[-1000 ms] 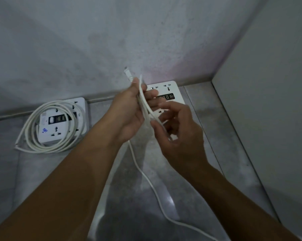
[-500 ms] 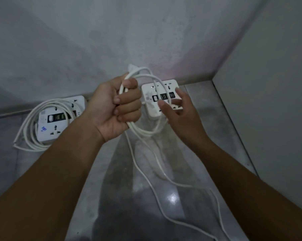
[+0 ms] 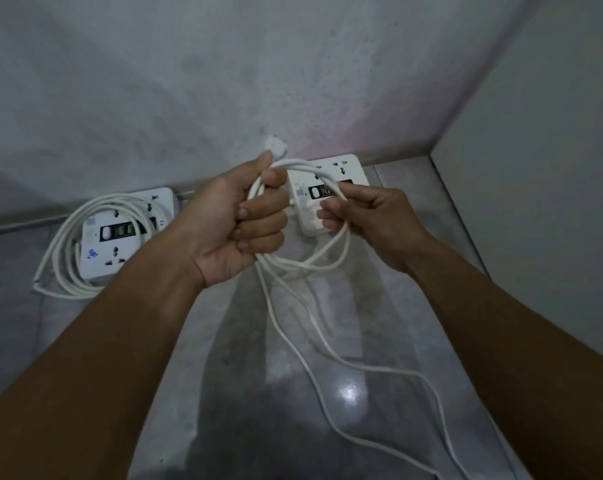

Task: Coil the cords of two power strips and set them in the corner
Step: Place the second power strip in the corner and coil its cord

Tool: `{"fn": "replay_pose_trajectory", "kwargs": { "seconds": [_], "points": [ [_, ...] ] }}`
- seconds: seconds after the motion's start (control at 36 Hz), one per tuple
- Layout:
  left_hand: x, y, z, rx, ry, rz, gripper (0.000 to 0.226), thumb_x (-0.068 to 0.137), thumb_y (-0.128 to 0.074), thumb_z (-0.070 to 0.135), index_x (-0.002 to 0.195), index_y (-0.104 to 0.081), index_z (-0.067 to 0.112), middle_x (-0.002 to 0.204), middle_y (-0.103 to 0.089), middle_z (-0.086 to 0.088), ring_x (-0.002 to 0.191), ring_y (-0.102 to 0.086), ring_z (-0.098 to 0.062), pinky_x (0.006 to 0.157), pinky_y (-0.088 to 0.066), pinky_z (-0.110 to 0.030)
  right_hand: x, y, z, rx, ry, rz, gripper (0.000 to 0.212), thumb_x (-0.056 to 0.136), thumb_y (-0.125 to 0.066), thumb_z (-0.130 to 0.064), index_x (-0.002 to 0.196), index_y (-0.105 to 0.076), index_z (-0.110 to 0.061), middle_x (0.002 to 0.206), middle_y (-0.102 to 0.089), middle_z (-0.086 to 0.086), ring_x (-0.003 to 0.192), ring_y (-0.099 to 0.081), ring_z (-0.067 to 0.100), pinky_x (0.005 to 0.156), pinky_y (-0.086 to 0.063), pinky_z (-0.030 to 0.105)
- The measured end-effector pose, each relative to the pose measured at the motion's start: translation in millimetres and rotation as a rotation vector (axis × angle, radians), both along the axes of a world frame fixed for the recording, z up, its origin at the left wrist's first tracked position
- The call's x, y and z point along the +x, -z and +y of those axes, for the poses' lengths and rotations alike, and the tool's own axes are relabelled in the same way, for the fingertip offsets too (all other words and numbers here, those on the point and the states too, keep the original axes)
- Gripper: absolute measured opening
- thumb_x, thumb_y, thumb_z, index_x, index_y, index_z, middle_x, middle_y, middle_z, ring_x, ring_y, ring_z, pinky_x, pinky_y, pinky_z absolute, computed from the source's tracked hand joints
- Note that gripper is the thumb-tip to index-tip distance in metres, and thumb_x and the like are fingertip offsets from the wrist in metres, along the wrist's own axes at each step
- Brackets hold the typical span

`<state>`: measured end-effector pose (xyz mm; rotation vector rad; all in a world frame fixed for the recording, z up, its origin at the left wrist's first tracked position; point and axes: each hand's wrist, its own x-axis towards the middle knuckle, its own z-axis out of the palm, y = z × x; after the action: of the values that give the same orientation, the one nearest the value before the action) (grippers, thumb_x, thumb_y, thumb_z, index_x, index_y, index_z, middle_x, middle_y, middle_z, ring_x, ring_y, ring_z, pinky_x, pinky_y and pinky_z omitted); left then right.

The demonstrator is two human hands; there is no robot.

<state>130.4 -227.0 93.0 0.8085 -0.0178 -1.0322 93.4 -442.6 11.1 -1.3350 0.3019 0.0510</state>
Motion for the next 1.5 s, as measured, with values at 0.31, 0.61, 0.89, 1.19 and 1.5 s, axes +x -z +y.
{"fn": "replay_pose_trajectory", "kwargs": {
  "seconds": [0.31, 0.61, 0.89, 1.19, 1.5],
  "points": [
    [31.0, -13.6, 8.9, -0.074, -0.189, -0.130, 0.039, 0.105, -0.028, 0.037, 0.071, -0.041, 0.024, 0.039, -0.026, 0.006, 0.029, -0.017, -0.006, 0.031, -0.010, -0.022, -66.5, 17.6, 8.9, 0.042, -0.765, 0.468, 0.042, 0.096, -0.062, -0.005, 0.137, -0.059, -0.011, 0.119, -0.072, 0.024, 0.108, -0.067, 0.049, 0.098, -0.053, 0.055],
    [45.5, -28.0, 40.2, 0.024, -0.298, -0.253, 0.041, 0.106, -0.028, 0.040, 0.069, -0.041, 0.026, 0.040, -0.021, 0.006, 0.033, -0.010, -0.008, 0.033, -0.007, -0.023, -92.2, 30.0, -33.7, -0.119, -0.714, 0.882, 0.038, 0.064, -0.090, -0.038, 0.078, -0.072, -0.008, 0.056, -0.043, 0.005, 0.053, -0.053, 0.018, 0.061, -0.056, 0.036],
    [23.3, -10.0, 35.8, -0.017, -0.224, -0.176, 0.039, 0.106, -0.027, 0.040, 0.072, -0.040, 0.025, 0.038, -0.026, 0.007, 0.029, -0.017, -0.006, 0.030, -0.012, -0.022, -67.6, 23.3, -52.3, 0.982, -0.247, 0.349, 0.028, 0.078, -0.060, -0.017, 0.103, -0.060, -0.004, 0.072, -0.039, 0.002, 0.069, -0.034, 0.016, 0.074, -0.053, 0.036],
    [4.2, -11.1, 23.9, 0.001, -0.168, -0.122, 0.041, 0.104, -0.031, 0.043, 0.068, -0.040, 0.025, 0.039, -0.022, 0.007, 0.035, -0.006, -0.010, 0.033, -0.007, -0.023, -33.4, -6.9, -30.0, 0.570, 0.077, 0.333, 0.032, 0.104, -0.044, -0.045, 0.111, -0.065, -0.021, 0.049, -0.034, -0.009, 0.029, -0.029, 0.001, 0.028, -0.020, 0.013],
    [-9.7, -11.9, 11.2, 0.086, -0.132, -0.114, 0.042, 0.102, -0.036, 0.044, 0.066, -0.041, 0.024, 0.040, -0.021, 0.008, 0.037, -0.004, -0.010, 0.037, -0.004, -0.022, -19.7, -38.9, -18.2, 0.258, 0.231, 0.214, 0.016, 0.102, -0.052, -0.006, 0.110, -0.066, -0.006, 0.083, -0.062, 0.004, 0.050, -0.049, 0.008, 0.038, -0.035, 0.016]
  ]
}}
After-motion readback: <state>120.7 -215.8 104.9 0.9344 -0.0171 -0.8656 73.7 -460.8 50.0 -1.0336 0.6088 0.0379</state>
